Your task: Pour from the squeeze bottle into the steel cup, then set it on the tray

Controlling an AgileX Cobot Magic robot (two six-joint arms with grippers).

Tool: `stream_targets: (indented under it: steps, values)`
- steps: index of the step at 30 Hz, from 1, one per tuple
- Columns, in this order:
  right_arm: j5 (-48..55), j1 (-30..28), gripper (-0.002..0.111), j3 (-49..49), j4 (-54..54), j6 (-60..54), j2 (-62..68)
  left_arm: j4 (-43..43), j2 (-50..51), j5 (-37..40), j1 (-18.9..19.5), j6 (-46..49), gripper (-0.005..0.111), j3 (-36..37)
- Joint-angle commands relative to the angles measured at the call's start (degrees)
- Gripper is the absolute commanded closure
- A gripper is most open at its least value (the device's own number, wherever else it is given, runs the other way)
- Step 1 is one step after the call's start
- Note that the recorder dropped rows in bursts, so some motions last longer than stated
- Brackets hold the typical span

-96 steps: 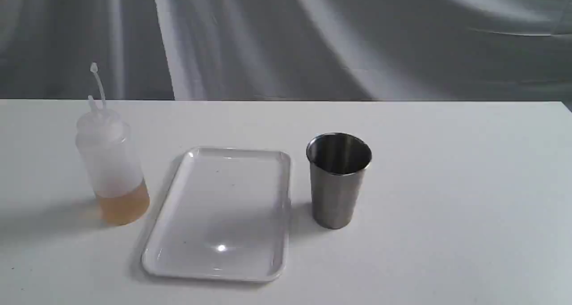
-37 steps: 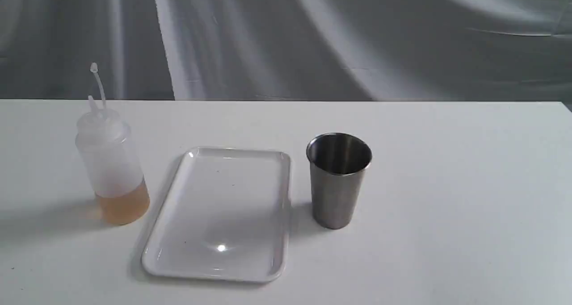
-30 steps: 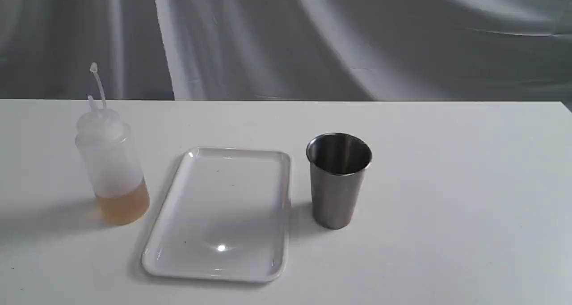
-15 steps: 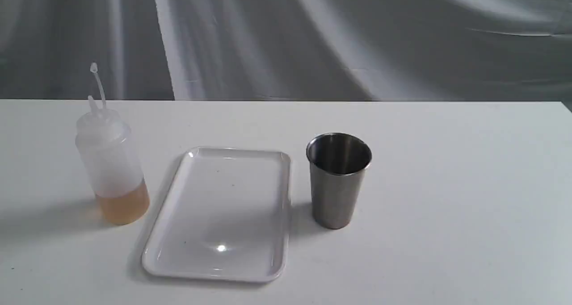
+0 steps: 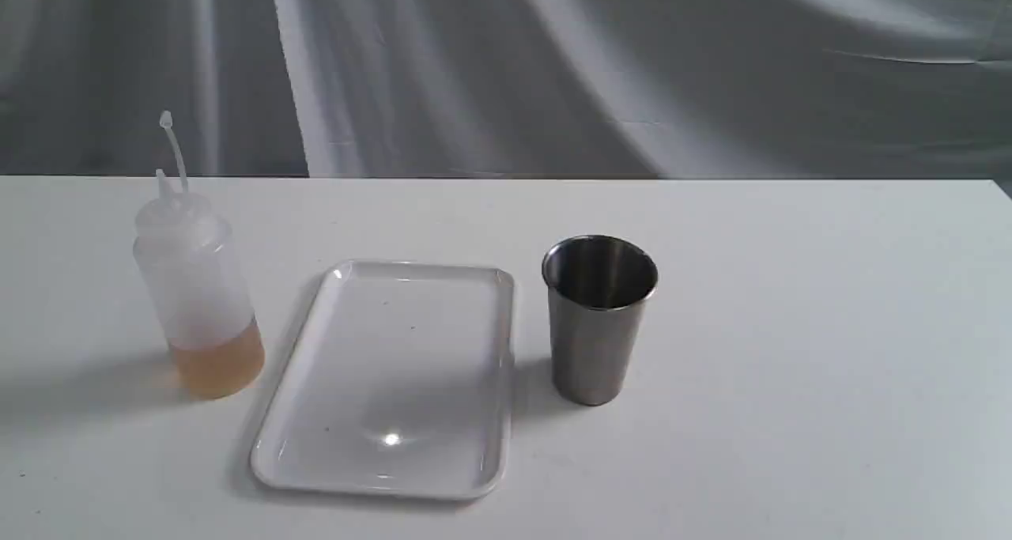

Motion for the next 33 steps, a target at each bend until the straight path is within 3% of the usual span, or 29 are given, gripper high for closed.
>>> stream_targets:
  steps: [1,6,15,19,23,29,33]
  values:
    - [-0.05,-0.42,0.108,-2.65,1.92,0.34,3.18,0.02,-0.15,-0.41,-0.27,-0.25,0.098,0.25]
    - [6.62,-0.42,0.108,-3.79,9.15,0.34,6.30,0.02,-0.15,-0.41,-0.27,-0.03,0.098,0.25]
    - [24.62,-0.42,0.108,-3.79,36.20,0.34,7.53,0.02,-0.15,-0.41,-0.27,-0.25,0.098,0.25]
    - [30.46,-0.42,0.108,-3.79,38.08,0.34,8.27,0.02,-0.15,-0.41,-0.27,-0.25,0.098,0.25]
    - [29.63,-0.31,0.108,-3.79,37.53,-0.95,10.49,0.02,-0.15,-0.41,-0.27,-0.25,0.098,0.25]
    - [34.14,4.30,0.108,-4.69,49.30,-20.93,13.87,0.02,-0.15,-0.41,-0.27,-0.14,0.098,0.25]
    - [42.36,13.18,0.108,-7.92,59.46,-48.08,16.13,0.02,-0.15,-0.41,-0.27,-0.14,0.098,0.25]
